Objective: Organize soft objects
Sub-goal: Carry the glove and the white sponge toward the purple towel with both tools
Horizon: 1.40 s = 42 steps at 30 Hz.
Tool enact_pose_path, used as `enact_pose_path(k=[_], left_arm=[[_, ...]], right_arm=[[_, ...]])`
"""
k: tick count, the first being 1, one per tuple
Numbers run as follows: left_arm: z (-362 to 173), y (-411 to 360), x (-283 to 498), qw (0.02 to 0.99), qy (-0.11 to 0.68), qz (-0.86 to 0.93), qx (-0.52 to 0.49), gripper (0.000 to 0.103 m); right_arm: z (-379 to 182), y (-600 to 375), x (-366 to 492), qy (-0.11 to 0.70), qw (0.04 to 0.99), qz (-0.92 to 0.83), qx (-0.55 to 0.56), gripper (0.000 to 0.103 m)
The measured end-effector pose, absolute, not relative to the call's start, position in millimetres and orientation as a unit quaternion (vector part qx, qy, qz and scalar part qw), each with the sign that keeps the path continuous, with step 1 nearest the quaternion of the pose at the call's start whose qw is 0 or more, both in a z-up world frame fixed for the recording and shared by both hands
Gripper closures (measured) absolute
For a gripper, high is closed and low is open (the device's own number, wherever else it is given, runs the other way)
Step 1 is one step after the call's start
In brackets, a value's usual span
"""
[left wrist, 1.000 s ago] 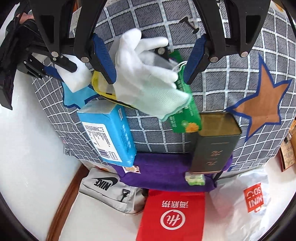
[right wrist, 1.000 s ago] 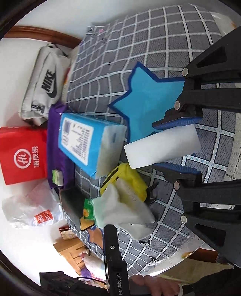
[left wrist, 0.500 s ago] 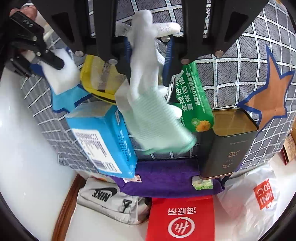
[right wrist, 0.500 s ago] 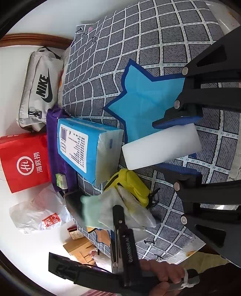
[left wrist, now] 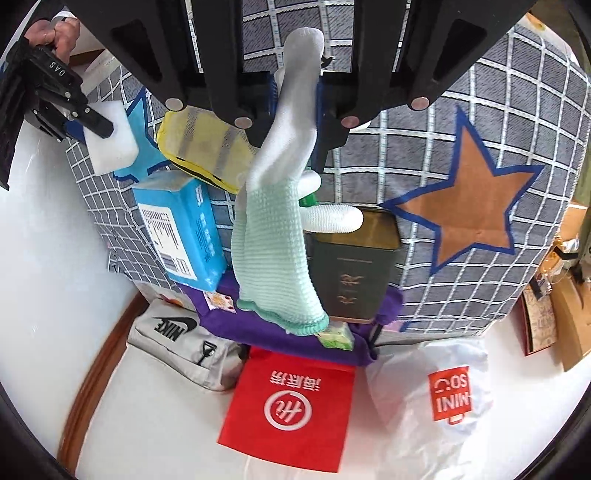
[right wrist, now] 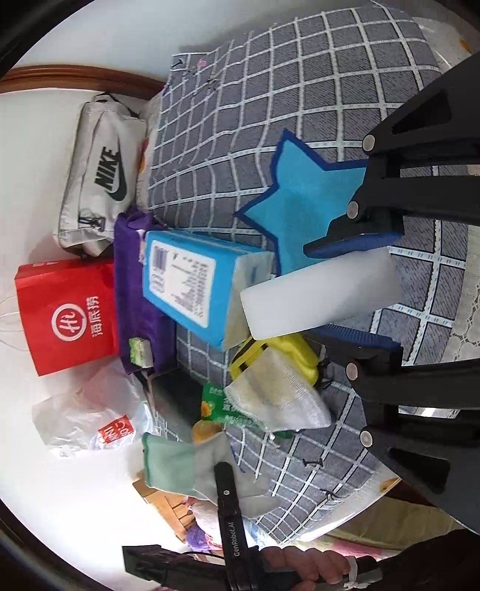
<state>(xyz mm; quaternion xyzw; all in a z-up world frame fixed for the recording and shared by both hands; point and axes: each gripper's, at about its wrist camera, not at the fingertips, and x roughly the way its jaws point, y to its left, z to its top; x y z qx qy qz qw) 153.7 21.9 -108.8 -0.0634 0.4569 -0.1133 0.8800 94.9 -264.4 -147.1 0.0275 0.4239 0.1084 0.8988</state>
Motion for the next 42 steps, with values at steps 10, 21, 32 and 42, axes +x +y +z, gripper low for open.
enact_pose_path(k=[10, 21, 32, 42], left_arm=[[-86.0, 55.5, 175.4, 0.889, 0.440, -0.087, -0.089, 0.089], [-66.9, 64.9, 225.8, 0.894, 0.433, -0.077, -0.085, 0.089], [-65.4, 54.9, 265.7, 0.893, 0.433, -0.090, -0.079, 0.089], [-63.1, 41.0, 294.3, 0.895, 0.432, -0.094, -0.062, 0.089]], right_arm=[[-101.8, -253.8, 121.2, 0.393, 0.913, 0.113, 0.005, 0.067], [-72.7, -259.3, 173.0, 0.375, 0.921, 0.106, 0.008, 0.067], [-71.0, -255.5, 215.8, 0.376, 0.921, 0.101, 0.006, 0.067], [-69.9, -260.1, 247.8, 0.368, 0.925, 0.096, 0.002, 0.067]])
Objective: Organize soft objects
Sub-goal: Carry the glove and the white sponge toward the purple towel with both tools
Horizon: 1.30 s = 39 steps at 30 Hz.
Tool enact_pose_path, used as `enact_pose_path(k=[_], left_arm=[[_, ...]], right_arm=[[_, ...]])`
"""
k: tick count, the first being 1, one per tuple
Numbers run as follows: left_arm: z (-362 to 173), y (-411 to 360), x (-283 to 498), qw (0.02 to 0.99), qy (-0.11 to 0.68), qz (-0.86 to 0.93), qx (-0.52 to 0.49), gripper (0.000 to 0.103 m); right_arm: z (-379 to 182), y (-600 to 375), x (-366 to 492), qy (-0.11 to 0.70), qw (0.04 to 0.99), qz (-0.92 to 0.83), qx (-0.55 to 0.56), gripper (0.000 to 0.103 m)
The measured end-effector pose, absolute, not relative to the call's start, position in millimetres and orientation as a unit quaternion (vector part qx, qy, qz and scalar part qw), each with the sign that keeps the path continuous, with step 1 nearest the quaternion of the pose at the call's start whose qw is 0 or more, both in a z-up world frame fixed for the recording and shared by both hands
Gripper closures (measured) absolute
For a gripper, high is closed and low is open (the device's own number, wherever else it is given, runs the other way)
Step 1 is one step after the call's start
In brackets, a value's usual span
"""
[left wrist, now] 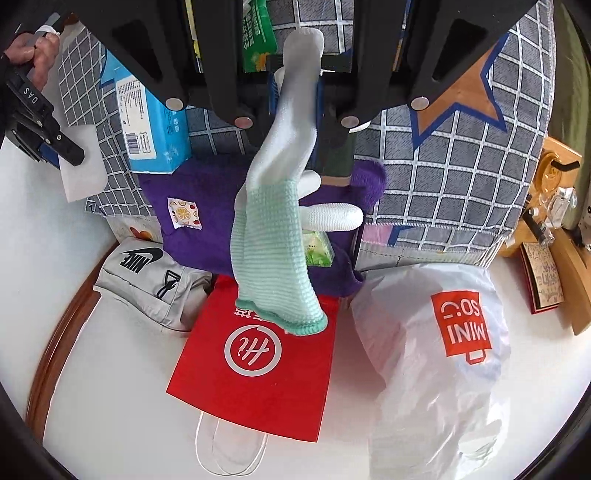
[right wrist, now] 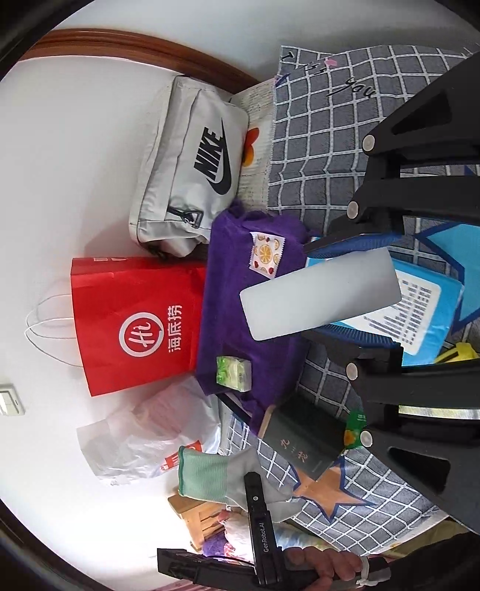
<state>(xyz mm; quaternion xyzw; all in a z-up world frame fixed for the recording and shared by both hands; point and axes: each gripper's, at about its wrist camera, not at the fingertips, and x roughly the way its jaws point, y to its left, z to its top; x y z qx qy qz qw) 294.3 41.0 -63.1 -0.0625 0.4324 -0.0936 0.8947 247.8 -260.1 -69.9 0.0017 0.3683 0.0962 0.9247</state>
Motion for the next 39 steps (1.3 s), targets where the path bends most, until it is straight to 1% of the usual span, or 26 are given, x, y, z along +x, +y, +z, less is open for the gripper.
enact_pose_path(k=[9, 24, 30, 39], left_arm=[[-67.9, 30.8, 328.6, 0.892, 0.437, -0.097, -0.058, 0.089], [-87.3, 15.3, 396.5, 0.882, 0.454, -0.107, -0.068, 0.089], [-102.4, 13.3, 418.1, 0.871, 0.469, -0.116, -0.092, 0.089], [-135.2, 5.1, 437.4, 0.849, 0.511, -0.106, -0.082, 0.089]], right_arm=[[-75.8, -270.2, 291.1, 0.371, 0.923, 0.100, 0.019, 0.066], [-98.1, -256.6, 362.9, 0.386, 0.914, 0.121, 0.001, 0.067], [-117.4, -255.9, 384.5, 0.401, 0.908, 0.122, 0.009, 0.067], [-146.2, -256.9, 411.1, 0.434, 0.893, 0.120, 0.008, 0.066]])
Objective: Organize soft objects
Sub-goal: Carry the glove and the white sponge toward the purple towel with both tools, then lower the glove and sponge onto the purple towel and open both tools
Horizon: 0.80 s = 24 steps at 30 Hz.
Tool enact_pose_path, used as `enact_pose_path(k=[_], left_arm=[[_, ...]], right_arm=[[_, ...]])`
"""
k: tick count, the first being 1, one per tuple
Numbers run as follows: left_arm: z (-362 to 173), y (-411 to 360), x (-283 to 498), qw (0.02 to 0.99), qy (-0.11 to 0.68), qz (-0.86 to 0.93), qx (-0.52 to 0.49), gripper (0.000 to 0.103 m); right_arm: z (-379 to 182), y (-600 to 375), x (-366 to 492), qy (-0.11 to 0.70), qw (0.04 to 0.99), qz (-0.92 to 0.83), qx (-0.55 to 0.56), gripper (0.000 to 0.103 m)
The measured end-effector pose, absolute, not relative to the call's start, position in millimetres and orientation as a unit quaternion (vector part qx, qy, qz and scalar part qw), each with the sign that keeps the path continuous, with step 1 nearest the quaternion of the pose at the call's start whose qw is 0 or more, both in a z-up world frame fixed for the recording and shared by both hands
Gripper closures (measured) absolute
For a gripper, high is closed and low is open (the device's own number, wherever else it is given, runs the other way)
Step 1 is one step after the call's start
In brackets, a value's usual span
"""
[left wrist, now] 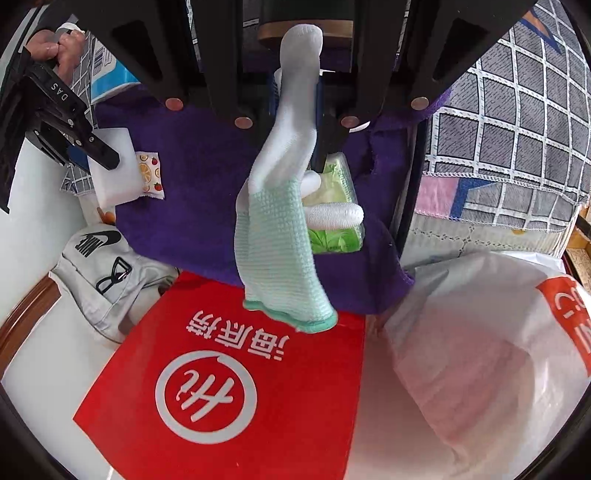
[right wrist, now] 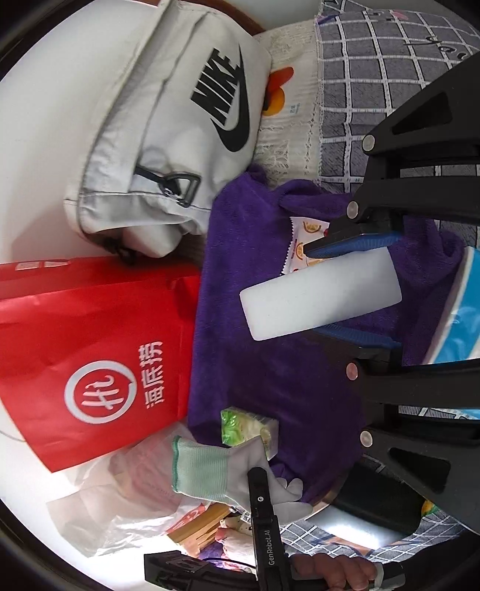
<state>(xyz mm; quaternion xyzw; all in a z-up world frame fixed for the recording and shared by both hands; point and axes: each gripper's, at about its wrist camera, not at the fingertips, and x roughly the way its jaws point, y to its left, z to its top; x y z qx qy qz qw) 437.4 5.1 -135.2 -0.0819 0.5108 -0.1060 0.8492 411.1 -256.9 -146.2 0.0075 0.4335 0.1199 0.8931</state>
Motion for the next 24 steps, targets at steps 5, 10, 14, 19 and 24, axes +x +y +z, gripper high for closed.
enact_pose_path(k=[5, 10, 14, 19, 24], left_arm=[[-140.9, -5.8, 445.8, 0.843, 0.521, -0.117, -0.067, 0.089], [-150.2, -17.5, 451.1, 0.832, 0.537, -0.125, -0.053, 0.089], [-156.5, -18.8, 454.6, 0.828, 0.544, -0.121, -0.056, 0.089], [-161.3, -19.7, 457.8, 0.826, 0.548, -0.119, -0.057, 0.087], [-158.2, -13.5, 459.5, 0.829, 0.544, -0.112, -0.061, 0.067]], right_arm=[[-159.7, -256.0, 418.8, 0.450, 0.884, 0.126, 0.007, 0.066], [-171.9, -254.2, 422.1, 0.468, 0.873, 0.133, 0.000, 0.066], [-174.0, -257.2, 422.9, 0.471, 0.871, 0.136, 0.004, 0.066], [-174.0, -257.0, 421.5, 0.471, 0.871, 0.138, 0.004, 0.065], [-170.4, -256.2, 420.4, 0.467, 0.873, 0.141, 0.001, 0.057]])
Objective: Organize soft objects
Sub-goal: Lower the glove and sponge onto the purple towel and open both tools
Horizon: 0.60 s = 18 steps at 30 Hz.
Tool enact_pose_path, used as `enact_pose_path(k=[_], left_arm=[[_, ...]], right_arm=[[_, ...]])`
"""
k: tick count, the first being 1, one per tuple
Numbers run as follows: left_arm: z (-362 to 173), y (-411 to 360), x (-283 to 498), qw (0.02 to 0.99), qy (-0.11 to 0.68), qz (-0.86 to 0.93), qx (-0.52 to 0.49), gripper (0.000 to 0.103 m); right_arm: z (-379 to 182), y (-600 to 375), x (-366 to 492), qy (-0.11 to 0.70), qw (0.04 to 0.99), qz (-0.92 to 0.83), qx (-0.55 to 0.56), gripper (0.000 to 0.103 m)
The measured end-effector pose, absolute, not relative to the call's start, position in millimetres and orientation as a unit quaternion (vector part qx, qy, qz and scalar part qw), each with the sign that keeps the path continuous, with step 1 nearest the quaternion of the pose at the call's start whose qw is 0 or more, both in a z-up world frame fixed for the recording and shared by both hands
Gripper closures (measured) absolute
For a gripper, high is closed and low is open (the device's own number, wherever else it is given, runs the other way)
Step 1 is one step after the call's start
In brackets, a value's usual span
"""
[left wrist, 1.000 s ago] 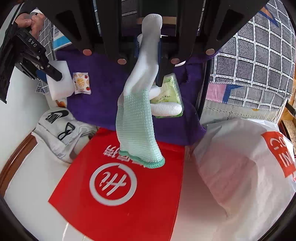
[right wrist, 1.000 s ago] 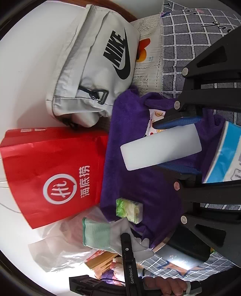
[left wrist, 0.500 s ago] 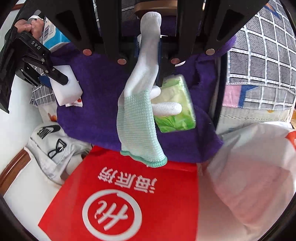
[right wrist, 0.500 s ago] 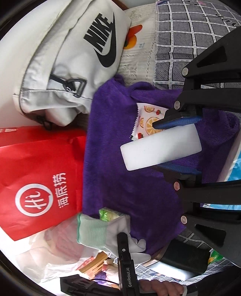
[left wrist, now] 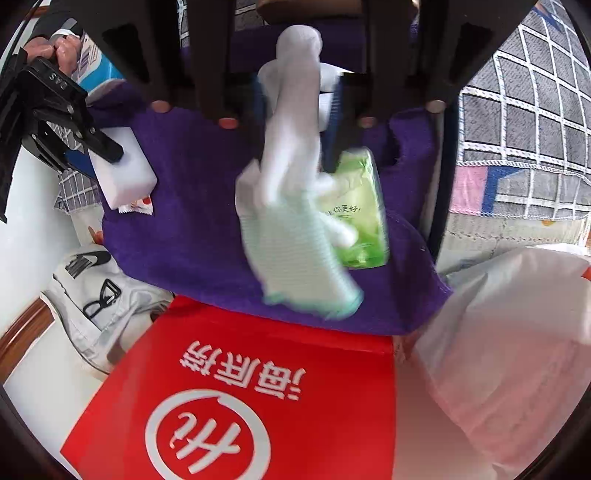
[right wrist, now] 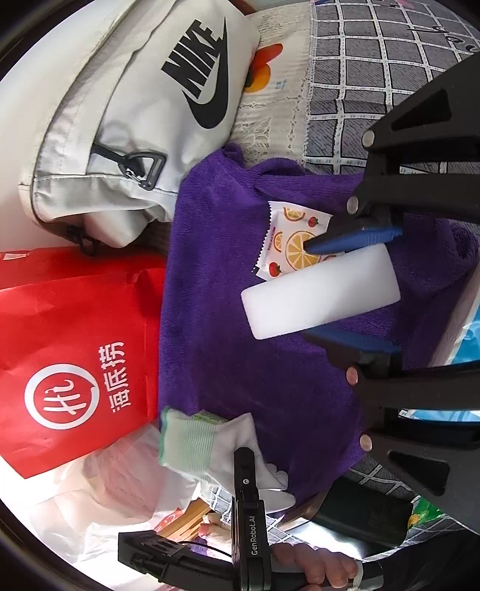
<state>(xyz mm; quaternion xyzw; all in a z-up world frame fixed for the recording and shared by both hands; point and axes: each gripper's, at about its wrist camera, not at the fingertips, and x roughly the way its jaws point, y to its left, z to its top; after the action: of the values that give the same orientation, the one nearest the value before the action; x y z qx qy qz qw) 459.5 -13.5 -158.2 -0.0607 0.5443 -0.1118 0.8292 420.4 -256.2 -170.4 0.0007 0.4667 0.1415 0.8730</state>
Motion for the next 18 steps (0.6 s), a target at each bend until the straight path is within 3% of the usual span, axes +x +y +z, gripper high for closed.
enact_pose_path(k=[3, 8, 18], left_arm=[[-150.0, -9.5, 456.3, 0.839, 0.531, -0.108, -0.056, 0.050], [-136.9, -2.3, 451.0, 0.846, 0.522, -0.095, -0.055, 0.050], [-103.6, 14.4, 410.7, 0.860, 0.502, -0.071, -0.048, 0.050]], right_arm=[[-164.1, -255.5, 416.6, 0.455, 0.880, 0.138, -0.006, 0.047], [-148.1, -257.4, 410.5, 0.430, 0.893, 0.133, -0.006, 0.040], [-111.6, -260.8, 380.7, 0.397, 0.910, 0.119, 0.008, 0.040]])
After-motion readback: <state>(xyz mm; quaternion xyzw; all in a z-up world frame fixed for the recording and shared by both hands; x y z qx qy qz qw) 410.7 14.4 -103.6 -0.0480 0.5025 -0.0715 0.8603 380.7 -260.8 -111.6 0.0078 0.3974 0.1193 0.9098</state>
